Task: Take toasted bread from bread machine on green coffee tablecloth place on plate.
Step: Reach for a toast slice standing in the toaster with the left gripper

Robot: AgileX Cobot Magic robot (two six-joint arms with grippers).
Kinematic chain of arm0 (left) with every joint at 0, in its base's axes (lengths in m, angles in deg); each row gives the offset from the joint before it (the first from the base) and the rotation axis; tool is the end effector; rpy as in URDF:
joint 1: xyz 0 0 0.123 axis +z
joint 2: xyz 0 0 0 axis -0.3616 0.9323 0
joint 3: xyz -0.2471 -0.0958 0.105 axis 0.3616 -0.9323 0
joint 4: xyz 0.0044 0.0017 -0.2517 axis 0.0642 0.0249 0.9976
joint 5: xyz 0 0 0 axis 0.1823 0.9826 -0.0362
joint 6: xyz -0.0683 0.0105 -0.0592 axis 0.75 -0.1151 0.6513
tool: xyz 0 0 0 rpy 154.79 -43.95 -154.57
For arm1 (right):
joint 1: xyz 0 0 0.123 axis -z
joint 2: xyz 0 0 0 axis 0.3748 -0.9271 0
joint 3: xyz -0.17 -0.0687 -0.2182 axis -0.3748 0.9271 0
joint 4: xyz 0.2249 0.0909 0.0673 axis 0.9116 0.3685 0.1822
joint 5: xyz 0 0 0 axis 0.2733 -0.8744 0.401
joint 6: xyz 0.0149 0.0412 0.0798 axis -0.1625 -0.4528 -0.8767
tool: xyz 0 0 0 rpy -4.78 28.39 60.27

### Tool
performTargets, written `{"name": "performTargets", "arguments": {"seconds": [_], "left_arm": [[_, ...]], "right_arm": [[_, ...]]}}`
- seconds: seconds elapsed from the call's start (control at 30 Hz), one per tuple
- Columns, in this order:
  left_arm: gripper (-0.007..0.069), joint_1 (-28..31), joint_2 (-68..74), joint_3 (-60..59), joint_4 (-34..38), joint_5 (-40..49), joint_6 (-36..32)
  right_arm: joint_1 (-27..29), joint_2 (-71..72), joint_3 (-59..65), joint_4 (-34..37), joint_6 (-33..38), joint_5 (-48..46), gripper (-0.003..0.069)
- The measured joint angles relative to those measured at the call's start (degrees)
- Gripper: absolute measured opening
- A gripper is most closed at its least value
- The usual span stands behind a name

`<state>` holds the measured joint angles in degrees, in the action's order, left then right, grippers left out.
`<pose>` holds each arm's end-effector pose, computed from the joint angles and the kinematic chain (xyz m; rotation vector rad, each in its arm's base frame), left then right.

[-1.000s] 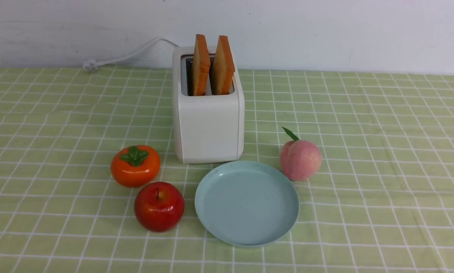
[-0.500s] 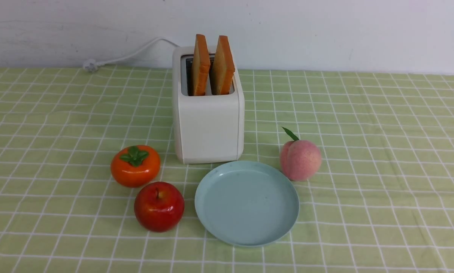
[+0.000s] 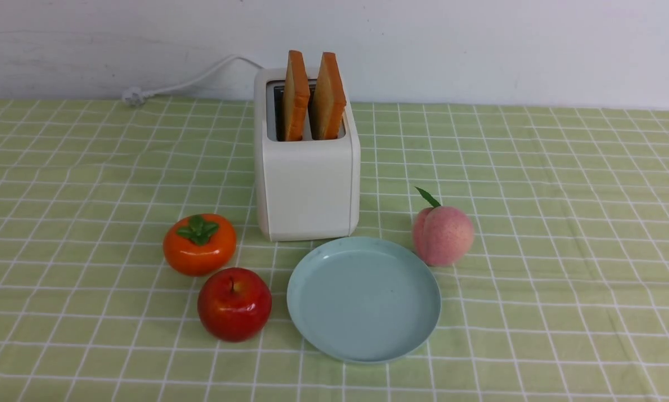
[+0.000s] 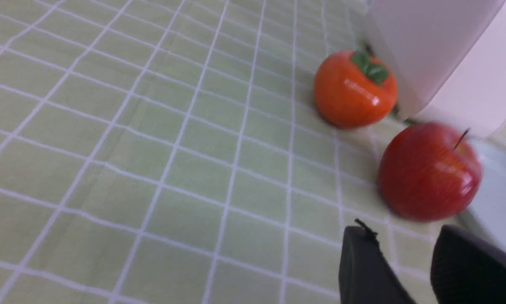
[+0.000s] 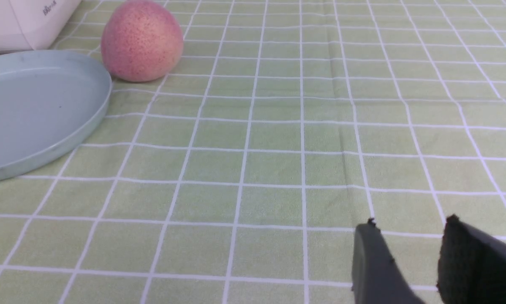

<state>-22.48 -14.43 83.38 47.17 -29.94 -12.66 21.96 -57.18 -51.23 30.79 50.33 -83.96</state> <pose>0.0546 -0.0079 0.1792 -0.3736 1.7551 -0.4425 0.0521 0.0041 0.1730 0.0273 1.8786 0.0850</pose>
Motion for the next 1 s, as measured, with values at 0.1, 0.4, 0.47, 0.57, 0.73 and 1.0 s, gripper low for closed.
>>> {"name": "performTargets", "arguments": {"seconds": [0.1, 0.4, 0.47, 0.57, 0.73, 1.0], "left_arm": [[0.0239, 0.0, 0.0, 0.0, 8.2, -5.7, 2.0], [0.0239, 0.0, 0.0, 0.0, 28.1, -19.8, 2.8], [0.0230, 0.0, 0.0, 0.0, 28.8, -19.8, 1.7], [0.0168, 0.0, 0.0, 1.2, 28.0, -16.0, -0.8], [-0.0013, 0.0, 0.0, 8.3, 22.6, -9.9, -10.1], [-0.0013, 0.0, 7.0, 20.7, 19.4, 4.3, -27.7]], "right_arm": [[0.0, 0.0, 0.0, 0.0, 0.0, 0.0, 0.0240], [0.0, 0.0, 0.0, 0.0, 0.0, 0.0, 0.0240], [0.0, 0.0, 0.0, 0.0, 0.0, 0.0, 0.0240], [0.0, 0.0, 0.0, -0.1, 0.0, 0.0, 0.0240], [0.0, 0.0, 0.0, -0.1, 0.0, 0.0, 0.0240], [0.0, 0.0, 0.5, 2.9, -1.7, 9.9, 0.0240]]}}
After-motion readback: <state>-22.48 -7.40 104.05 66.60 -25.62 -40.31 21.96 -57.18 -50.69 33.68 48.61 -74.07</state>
